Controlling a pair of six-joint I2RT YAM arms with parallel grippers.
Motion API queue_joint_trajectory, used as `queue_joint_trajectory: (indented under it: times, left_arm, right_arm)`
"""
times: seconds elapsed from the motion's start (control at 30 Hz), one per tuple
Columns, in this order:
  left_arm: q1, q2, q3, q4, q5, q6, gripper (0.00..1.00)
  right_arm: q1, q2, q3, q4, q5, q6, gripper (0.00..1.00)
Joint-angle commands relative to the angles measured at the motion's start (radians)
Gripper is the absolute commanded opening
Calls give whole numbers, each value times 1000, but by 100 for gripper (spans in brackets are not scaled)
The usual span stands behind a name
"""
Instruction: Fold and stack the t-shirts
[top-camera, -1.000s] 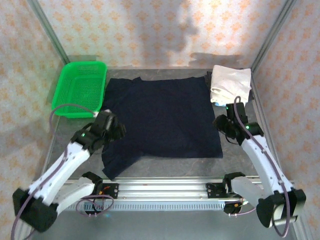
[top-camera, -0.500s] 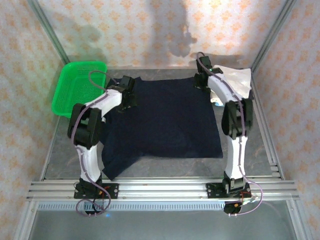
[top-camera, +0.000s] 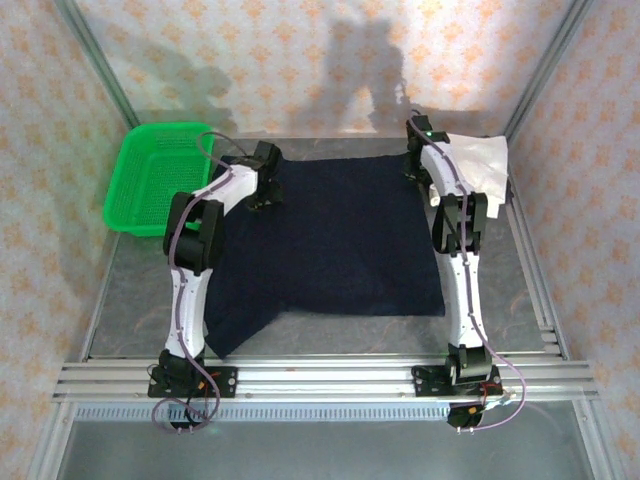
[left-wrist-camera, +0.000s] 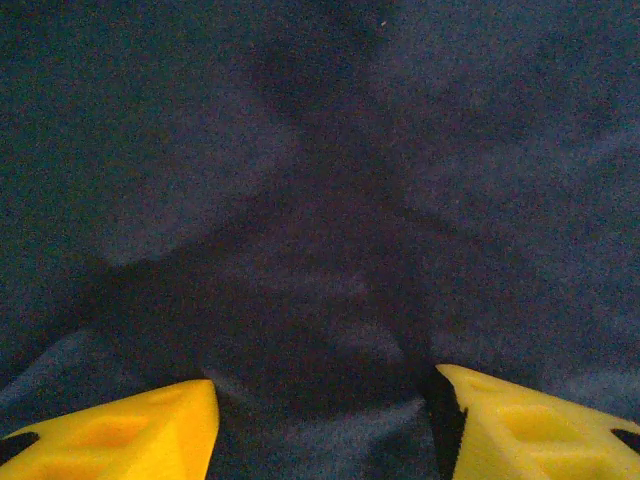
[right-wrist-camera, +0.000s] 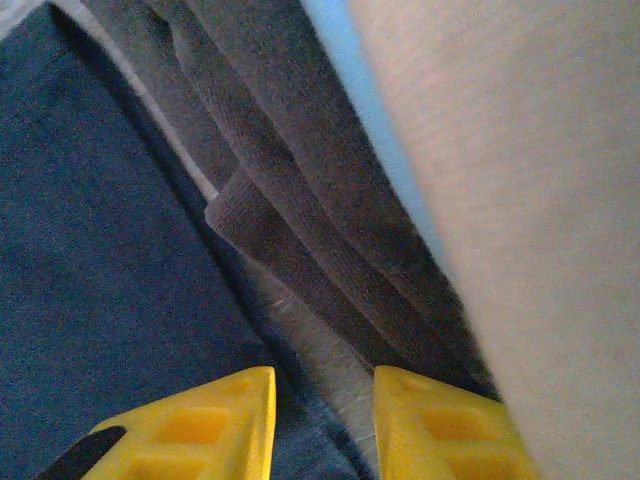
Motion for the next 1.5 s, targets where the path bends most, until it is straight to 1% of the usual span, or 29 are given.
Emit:
queue_joint_trajectory:
  times: [0.0, 0.07, 0.17, 0.23, 0.3, 0.43, 0.5, 0.6, 0.67, 0.73, 0.8, 0.93, 0.97, 1.03, 1.1, 1.17, 1.27, 1.33, 1.47]
  left_arm:
    - [-39, 66, 85, -70, 14, 12, 59]
    - [-55, 89, 129, -83, 25, 5, 59]
    - [-75, 111, 175, -89, 42, 13, 59]
    - [-77, 123, 222, -133, 32, 18, 59]
    - [-70, 107, 238, -179, -6, 25, 59]
    - [-26, -4, 153, -169, -29, 23, 61]
    - [-4, -77, 68, -148, -35, 26, 63]
    - [1, -175, -62, -104, -70, 38, 66]
    - [8, -202, -115, -82, -71, 41, 67]
    - [23, -188, -129, -74, -60, 40, 67]
    - [42, -139, -82, -84, -59, 39, 67]
    - [51, -4, 116, -159, -75, 58, 67]
    - [53, 37, 175, -179, -72, 58, 67]
    - [55, 117, 293, -229, -72, 52, 67]
    - [65, 206, 441, -310, -68, 37, 66]
    - [70, 256, 515, -330, -71, 41, 66]
    - [84, 310, 590, -335, -51, 33, 65]
    - [93, 328, 639, -359, -30, 25, 64]
    - [83, 252, 636, -366, -6, 41, 65]
  right_arm:
    - [-43, -7, 26, -54, 72, 5, 31]
    - [-48, -7, 27, -54, 72, 5, 31]
    - [-48, -9, 34, -50, 31, 3, 31]
    - [-48, -24, 43, -54, 0, 7, 31]
    - [-45, -65, 31, -52, -19, 9, 31]
    - [-17, -196, -66, -5, -2, -4, 32]
    - [8, -271, -145, 26, 19, -10, 33]
    - [47, -369, -270, 70, 54, -15, 34]
    - [72, -435, -368, 106, 45, -11, 35]
    - [107, -512, -512, 167, 20, -2, 36]
    - [158, -596, -682, 241, -13, 10, 36]
    - [260, -743, -975, 333, -36, 32, 36]
    - [276, -783, -1049, 354, -37, 52, 36]
    - [291, -861, -1190, 412, -77, 59, 37]
    - [293, -927, -1315, 435, -69, 61, 37]
    - [294, -981, -1397, 420, -57, 67, 37]
    - [308, -1066, -1523, 444, -123, 114, 37]
    - [338, -1118, -1597, 463, -138, 146, 37]
    - [423, -1185, -1664, 490, -131, 200, 37]
